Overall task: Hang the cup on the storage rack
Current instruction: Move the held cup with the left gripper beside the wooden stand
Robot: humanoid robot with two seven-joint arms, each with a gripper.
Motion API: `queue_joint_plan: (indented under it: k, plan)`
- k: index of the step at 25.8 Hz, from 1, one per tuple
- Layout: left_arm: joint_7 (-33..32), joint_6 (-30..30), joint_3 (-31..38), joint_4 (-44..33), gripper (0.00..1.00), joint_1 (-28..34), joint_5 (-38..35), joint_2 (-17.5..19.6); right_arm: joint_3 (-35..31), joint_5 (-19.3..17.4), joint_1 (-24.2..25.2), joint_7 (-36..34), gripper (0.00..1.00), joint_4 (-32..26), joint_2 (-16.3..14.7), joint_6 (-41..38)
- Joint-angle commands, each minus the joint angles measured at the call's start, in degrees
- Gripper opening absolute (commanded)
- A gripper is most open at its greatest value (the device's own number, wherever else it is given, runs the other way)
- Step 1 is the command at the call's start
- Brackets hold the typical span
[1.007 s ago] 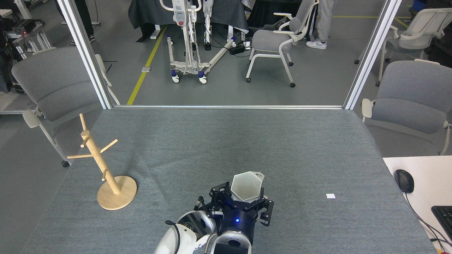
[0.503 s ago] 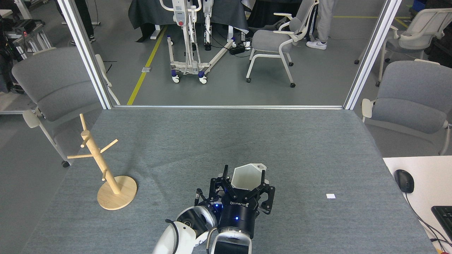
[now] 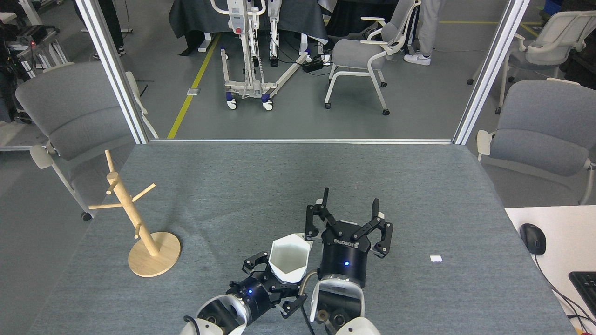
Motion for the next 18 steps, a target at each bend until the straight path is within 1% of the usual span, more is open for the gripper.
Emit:
queue_joint_plan:
  k: [1,3,4,5,6,7,10,12,15,18]
  plan:
    - [0.0,-0.2,3.7,-6.1,0.00,5.0,0.0,3.5,-17.7,-4.8,2.2,-6.5,0.98,-1.0,-4.6,-22.4]
    - [0.0,-0.2,5.9,-9.7,0.00,8.0,0.0,5.0,-27.1,-8.7,5.3,-7.3,0.99,-0.3,-7.8,-37.6]
    - [0.0,-0.2,7.2,-11.5,0.00,9.7,0.0,5.8,-31.0,-10.4,7.2,-7.3,0.99,0.1,-9.0,-43.8]
    - [0.0,-0.2,8.9,-13.3,0.00,11.4,0.0,6.4,-34.0,-11.1,9.0,-7.3,0.99,0.5,-10.0,-48.5]
    - [0.0,-0.3,10.6,-14.9,0.00,13.2,0.0,6.7,-36.0,-11.1,10.7,-7.3,0.99,0.7,-10.4,-51.2]
    - [0.0,-0.5,12.5,-16.4,0.00,15.0,0.0,6.9,-36.9,-11.0,12.3,-7.2,0.99,0.8,-10.5,-52.4]
    - [0.0,-0.6,18.6,-20.2,0.00,18.9,0.0,7.2,-37.3,-10.3,16.1,-7.0,0.99,-0.3,-10.2,-52.4]
    - [0.1,-0.7,23.4,-21.4,0.00,20.7,0.0,7.4,-37.5,-8.8,17.9,-7.0,0.99,-1.8,-9.9,-52.4]
    - [0.3,-0.9,30.6,-21.3,0.00,22.1,0.0,7.6,-37.3,-8.3,18.0,-7.0,0.99,-1.9,-9.8,-52.4]
    - [0.2,-1.3,37.5,-20.4,0.00,22.5,-0.1,8.0,-36.9,-8.3,17.2,-6.8,0.99,-1.8,-9.9,-52.3]
